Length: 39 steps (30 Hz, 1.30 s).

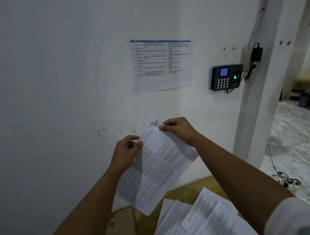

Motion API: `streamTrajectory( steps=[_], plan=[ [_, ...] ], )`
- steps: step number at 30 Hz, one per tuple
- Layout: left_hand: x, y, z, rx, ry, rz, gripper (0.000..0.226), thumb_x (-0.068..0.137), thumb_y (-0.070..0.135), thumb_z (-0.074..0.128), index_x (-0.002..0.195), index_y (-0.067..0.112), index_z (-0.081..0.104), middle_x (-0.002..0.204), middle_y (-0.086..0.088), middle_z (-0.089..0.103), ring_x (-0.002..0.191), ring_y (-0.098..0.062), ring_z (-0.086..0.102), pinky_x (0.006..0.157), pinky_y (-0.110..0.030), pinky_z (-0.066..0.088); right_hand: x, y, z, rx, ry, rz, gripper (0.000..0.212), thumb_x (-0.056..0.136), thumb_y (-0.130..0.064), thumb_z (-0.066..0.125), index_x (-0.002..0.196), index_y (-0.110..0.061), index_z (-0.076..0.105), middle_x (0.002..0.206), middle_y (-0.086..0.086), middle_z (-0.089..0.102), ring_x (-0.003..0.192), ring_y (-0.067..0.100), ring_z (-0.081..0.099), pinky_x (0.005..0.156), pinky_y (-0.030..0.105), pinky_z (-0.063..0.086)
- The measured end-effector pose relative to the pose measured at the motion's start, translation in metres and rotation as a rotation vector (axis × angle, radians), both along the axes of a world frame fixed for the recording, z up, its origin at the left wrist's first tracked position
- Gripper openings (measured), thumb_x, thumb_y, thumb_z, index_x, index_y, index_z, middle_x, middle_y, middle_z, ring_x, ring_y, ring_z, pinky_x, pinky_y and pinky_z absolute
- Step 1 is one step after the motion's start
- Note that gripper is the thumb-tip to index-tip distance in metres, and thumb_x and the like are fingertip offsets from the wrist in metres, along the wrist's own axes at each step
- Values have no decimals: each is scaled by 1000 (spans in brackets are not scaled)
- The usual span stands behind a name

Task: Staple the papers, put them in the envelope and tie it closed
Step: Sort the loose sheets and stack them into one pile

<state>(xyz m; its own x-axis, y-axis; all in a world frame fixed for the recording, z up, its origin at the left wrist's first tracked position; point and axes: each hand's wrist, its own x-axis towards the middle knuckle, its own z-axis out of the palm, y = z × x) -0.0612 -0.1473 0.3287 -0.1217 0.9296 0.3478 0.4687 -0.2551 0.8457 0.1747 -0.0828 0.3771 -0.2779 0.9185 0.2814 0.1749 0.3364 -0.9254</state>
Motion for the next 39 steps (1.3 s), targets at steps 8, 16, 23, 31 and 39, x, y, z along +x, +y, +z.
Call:
streamTrajectory(
  steps=[8,16,23,31,39],
  plan=[
    [4,-4,-9,-34,24,19,19,97,32,68,92,17,76,88,3,76,83,-15,70,74,-31,55,5,-1,-11,-68,21,15,22,88,-25,78,101,-7,80,97,8,79,89,23,75,85,35,60],
    [14,-3,-18,-65,49,-6,17,96,34,69,95,18,76,90,4,76,84,-13,70,75,-32,57,20,-3,-17,-138,2,-7,23,87,-23,79,101,-5,79,96,10,79,82,21,75,77,30,61],
    [33,0,-41,-130,44,-94,19,100,29,66,95,14,76,91,0,76,81,-12,68,71,-26,52,42,3,-46,-211,-13,-67,22,87,-20,79,102,-4,79,95,9,78,80,17,74,73,28,59],
    [60,23,-81,-248,18,-158,15,101,22,64,94,14,76,89,-3,78,76,-13,70,74,-31,57,75,12,-99,-349,-9,-140,22,91,-14,75,108,-1,76,91,5,76,71,7,72,59,19,53],
    [81,61,-147,-373,68,-117,13,100,17,66,93,14,76,75,1,71,57,5,56,67,-23,46,137,49,-175,-482,-159,-296,16,90,-15,74,102,-5,77,95,4,76,77,14,70,61,19,49]
  ],
)
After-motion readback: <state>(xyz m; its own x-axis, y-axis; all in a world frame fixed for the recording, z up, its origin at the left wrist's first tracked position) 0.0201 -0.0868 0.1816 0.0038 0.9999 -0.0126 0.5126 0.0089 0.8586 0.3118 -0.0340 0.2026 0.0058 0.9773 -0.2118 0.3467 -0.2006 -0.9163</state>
